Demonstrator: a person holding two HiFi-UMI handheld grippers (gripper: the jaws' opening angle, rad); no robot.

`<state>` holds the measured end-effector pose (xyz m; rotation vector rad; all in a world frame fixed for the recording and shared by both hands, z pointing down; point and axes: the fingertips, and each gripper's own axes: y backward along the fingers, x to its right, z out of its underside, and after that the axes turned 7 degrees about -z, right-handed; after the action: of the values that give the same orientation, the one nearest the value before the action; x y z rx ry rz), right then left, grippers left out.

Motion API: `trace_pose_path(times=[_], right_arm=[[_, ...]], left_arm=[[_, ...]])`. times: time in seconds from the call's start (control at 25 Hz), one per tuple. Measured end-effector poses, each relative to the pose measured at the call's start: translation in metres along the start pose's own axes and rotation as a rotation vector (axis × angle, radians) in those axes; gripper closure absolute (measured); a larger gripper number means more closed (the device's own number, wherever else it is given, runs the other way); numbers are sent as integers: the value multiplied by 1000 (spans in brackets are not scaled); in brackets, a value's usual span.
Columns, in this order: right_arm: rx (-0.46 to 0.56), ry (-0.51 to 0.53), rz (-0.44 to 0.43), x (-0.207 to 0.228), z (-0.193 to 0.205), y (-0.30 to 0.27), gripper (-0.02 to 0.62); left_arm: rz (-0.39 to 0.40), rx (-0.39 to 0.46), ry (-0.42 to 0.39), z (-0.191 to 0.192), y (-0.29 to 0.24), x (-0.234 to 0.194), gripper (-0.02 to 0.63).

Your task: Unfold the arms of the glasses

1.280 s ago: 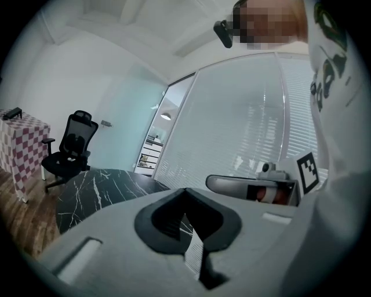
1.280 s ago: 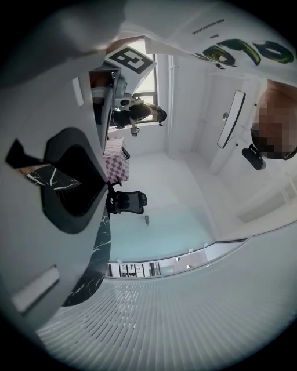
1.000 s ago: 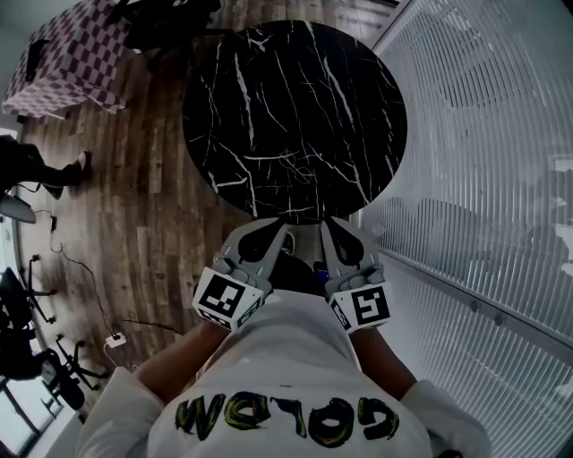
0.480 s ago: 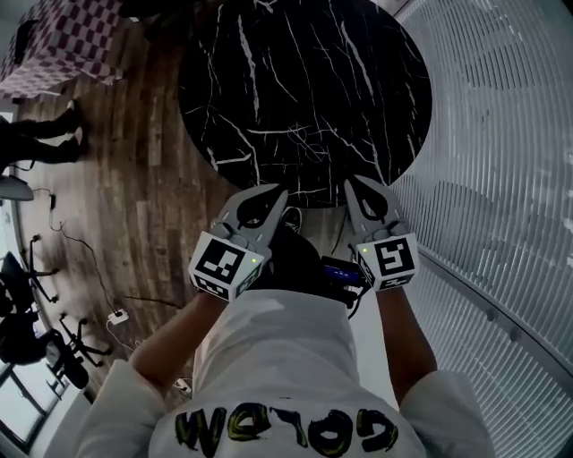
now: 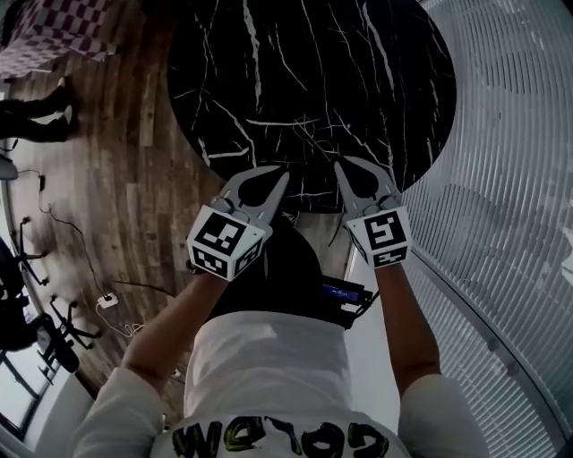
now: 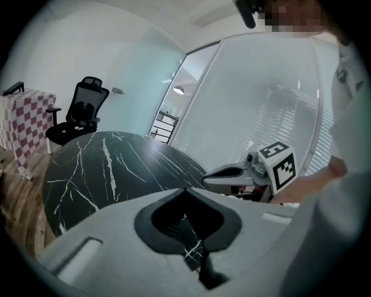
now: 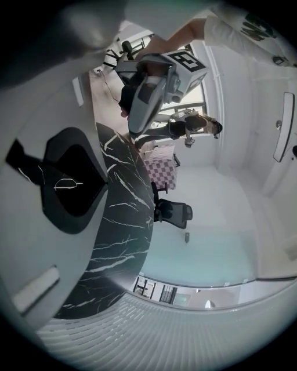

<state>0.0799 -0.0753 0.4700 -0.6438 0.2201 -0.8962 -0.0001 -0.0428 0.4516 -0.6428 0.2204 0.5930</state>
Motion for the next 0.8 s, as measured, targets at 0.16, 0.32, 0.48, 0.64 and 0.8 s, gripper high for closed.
trace_pose_path(times=[0.16, 0.32, 0.48, 0.64, 0.8], right_arm=[[-63, 35, -36, 3, 19, -38, 594], [-126, 65, -57, 9, 37, -68, 591], [-184, 79, -76, 12, 53, -92, 560], [-227, 85, -85, 12, 62, -105, 549], [-293, 128, -81, 12, 69, -112, 551]], left_arm=[[10, -22, 25, 15, -21, -9, 604], [22, -53, 45, 31, -42, -18, 604], [26, -79, 79, 46, -60, -27, 604], [28, -103, 113, 57, -69, -34, 595], [22, -112, 118, 61, -72, -41, 594]])
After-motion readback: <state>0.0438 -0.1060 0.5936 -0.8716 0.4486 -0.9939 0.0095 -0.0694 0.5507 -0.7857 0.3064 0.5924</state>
